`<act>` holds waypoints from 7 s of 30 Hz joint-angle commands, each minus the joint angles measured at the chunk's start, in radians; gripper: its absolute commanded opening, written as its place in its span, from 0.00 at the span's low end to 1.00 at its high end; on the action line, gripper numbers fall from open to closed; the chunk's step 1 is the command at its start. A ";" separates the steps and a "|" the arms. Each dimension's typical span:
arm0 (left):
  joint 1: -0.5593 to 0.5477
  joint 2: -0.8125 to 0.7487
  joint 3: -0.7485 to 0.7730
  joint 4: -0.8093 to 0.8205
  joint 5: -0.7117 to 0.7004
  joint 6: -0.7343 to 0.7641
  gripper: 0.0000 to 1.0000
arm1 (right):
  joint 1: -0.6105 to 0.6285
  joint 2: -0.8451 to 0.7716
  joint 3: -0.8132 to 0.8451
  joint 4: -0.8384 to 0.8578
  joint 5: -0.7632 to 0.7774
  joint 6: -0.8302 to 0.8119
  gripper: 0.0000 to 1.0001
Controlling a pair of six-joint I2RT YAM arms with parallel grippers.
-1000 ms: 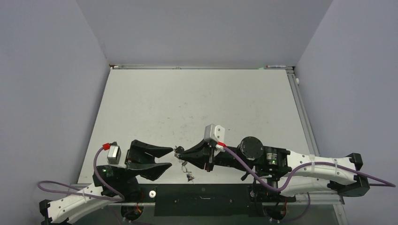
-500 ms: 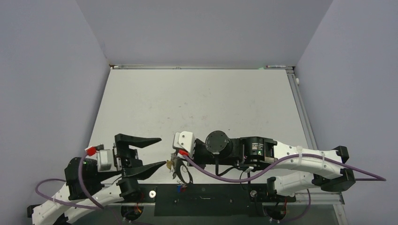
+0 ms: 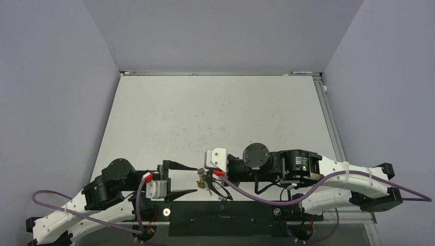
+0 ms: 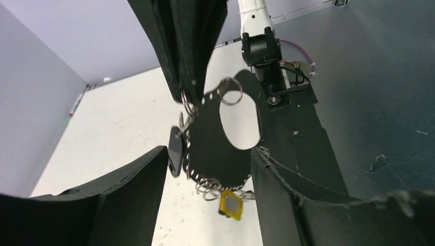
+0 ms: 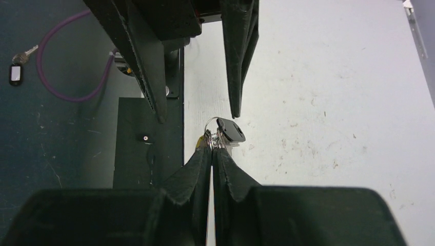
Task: Put the keys on the keyring
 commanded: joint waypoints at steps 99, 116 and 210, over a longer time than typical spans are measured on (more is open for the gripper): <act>-0.023 0.029 0.022 0.147 -0.104 0.077 0.39 | -0.013 -0.180 -0.317 0.550 0.114 0.076 0.05; 0.033 0.060 -0.007 0.210 -0.076 0.018 0.00 | -0.012 -0.178 -0.317 0.578 0.084 0.072 0.05; 0.044 0.041 0.072 -0.035 -0.025 0.087 0.48 | -0.022 -0.100 -0.211 0.277 0.026 -0.089 0.05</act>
